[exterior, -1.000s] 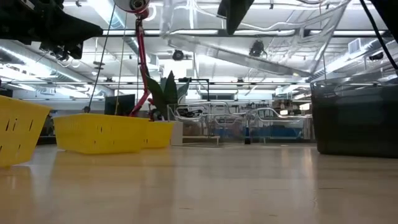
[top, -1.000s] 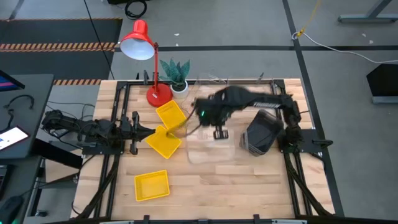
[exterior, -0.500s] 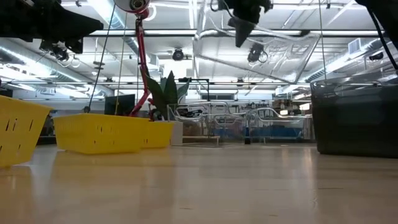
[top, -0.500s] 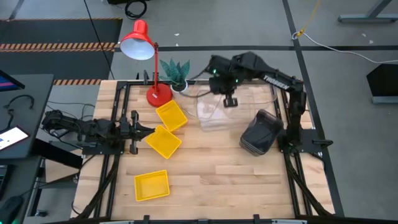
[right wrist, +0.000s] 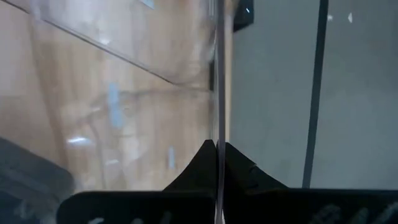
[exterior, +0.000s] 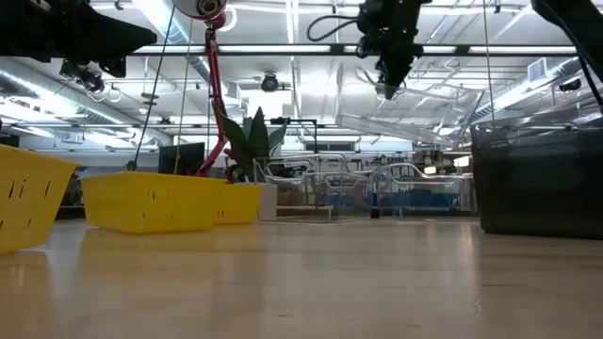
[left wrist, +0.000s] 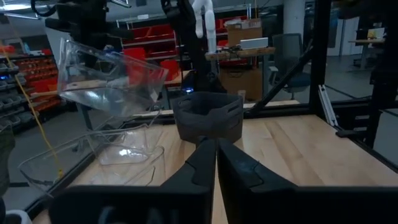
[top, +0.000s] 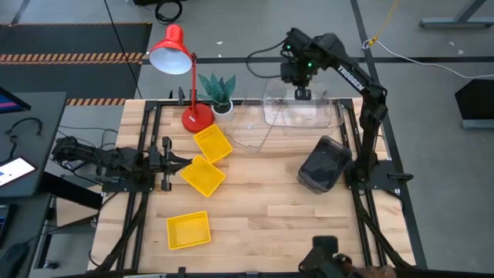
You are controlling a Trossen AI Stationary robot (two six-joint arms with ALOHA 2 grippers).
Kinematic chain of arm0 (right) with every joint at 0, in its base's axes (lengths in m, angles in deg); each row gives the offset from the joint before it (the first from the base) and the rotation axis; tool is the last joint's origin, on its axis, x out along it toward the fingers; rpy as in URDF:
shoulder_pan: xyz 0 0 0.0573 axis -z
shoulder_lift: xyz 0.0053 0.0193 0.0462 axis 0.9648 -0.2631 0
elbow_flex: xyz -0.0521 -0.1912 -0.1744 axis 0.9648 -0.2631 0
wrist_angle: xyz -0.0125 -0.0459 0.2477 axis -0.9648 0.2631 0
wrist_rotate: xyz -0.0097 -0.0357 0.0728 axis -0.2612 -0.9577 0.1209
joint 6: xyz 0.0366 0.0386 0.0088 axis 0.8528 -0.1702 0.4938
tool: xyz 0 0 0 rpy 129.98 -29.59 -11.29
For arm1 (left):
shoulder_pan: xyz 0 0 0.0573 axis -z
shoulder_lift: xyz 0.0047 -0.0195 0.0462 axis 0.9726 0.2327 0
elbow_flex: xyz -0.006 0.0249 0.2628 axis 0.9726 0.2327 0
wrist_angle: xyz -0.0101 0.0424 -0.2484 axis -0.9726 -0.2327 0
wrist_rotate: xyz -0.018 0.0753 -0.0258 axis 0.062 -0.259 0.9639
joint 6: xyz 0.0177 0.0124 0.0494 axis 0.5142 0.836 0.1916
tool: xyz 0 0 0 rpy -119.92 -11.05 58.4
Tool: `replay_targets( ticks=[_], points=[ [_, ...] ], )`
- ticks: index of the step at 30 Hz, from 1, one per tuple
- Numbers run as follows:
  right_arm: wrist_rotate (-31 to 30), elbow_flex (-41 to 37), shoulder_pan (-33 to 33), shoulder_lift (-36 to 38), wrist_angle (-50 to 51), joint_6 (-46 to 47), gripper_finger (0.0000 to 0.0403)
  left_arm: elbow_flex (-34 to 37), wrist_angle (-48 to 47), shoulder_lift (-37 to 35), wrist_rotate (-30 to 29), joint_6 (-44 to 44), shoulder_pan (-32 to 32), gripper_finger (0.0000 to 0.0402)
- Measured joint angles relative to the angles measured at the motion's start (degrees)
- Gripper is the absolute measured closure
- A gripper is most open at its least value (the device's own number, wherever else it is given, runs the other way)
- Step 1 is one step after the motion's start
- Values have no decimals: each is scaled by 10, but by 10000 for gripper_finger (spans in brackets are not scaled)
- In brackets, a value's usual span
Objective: Stack baskets by color
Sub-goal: Stack the bottom transparent bin on the top right transparent bin
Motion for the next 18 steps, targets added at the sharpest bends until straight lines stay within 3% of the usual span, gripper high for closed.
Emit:
replay_targets(
  ticks=[11,18],
  points=[
    [-19,0,49,-1,0,-82,400,0,0,0,0,45,0,374],
    [-38,-11,77,-1,-1,-85,400,0,-1,0,0,61,0,377]
  ],
)
